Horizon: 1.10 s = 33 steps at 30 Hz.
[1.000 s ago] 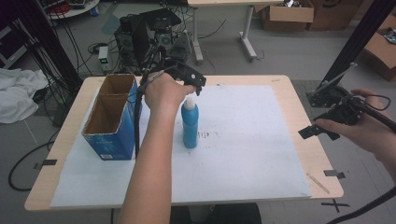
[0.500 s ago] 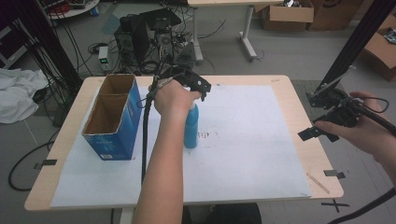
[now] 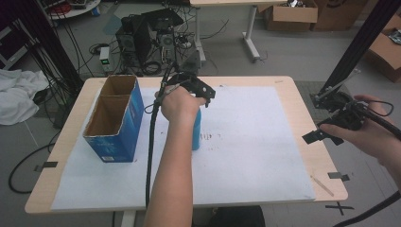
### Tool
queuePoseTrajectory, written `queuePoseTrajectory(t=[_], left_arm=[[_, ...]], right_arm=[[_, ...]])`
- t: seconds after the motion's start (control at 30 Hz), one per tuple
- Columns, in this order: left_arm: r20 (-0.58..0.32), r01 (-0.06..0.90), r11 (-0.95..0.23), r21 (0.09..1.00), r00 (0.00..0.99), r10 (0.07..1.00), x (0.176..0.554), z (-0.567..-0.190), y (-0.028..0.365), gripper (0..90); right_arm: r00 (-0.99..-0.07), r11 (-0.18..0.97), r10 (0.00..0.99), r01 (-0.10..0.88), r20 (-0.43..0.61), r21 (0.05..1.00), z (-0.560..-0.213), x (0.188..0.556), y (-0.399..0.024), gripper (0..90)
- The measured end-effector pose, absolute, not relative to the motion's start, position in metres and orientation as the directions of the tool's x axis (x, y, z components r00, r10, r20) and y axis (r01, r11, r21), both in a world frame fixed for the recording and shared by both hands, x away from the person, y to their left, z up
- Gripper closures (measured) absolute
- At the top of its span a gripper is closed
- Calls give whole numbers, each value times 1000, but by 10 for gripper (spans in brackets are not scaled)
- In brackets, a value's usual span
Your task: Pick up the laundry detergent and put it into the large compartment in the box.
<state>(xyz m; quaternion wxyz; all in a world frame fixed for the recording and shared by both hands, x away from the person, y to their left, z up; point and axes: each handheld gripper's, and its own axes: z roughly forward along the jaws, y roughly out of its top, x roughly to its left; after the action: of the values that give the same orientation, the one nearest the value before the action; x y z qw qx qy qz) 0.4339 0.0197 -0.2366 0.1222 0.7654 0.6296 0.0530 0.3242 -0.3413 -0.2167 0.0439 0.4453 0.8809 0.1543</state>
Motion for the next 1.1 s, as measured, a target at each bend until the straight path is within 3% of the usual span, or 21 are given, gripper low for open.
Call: queuePoseTrajectory(t=[1.1], left_arm=[[-53, 971, -152, 187, 164, 985, 443, -275, 12, 49]], right_arm=[[-592, 546, 802, 779, 77, 308, -230, 326, -350, 237]])
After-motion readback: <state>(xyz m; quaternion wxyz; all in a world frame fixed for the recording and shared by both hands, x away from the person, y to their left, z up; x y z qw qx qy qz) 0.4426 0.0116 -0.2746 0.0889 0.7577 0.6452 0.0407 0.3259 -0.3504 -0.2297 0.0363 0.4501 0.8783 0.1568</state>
